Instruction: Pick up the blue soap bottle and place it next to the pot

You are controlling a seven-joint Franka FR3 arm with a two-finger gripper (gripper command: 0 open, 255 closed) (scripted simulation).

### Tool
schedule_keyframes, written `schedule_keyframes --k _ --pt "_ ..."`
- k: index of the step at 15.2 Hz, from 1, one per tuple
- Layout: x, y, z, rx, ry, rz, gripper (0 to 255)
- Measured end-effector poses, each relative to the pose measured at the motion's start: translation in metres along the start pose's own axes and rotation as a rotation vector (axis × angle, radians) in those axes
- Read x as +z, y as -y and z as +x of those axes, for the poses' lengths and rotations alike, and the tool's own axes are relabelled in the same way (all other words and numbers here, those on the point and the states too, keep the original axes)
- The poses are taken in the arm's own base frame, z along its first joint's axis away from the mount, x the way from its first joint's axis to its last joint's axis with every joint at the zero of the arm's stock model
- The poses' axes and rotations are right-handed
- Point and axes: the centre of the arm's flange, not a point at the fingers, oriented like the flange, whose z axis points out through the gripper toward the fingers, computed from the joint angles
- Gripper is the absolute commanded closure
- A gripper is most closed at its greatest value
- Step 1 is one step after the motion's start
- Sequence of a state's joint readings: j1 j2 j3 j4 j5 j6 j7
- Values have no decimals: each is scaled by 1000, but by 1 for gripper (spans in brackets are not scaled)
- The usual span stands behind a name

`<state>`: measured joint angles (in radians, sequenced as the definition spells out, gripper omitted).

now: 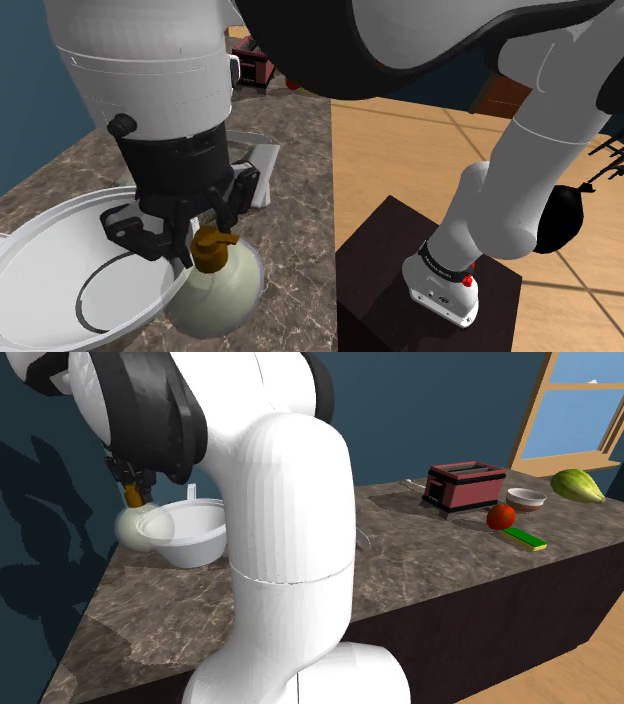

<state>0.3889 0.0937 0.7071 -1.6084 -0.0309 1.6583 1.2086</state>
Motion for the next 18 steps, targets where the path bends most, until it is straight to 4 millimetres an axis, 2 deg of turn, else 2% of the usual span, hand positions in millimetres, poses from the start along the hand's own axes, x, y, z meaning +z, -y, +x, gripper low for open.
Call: schedule_keyframes --k 18 --pt "96 2 3 0 0 0 255"
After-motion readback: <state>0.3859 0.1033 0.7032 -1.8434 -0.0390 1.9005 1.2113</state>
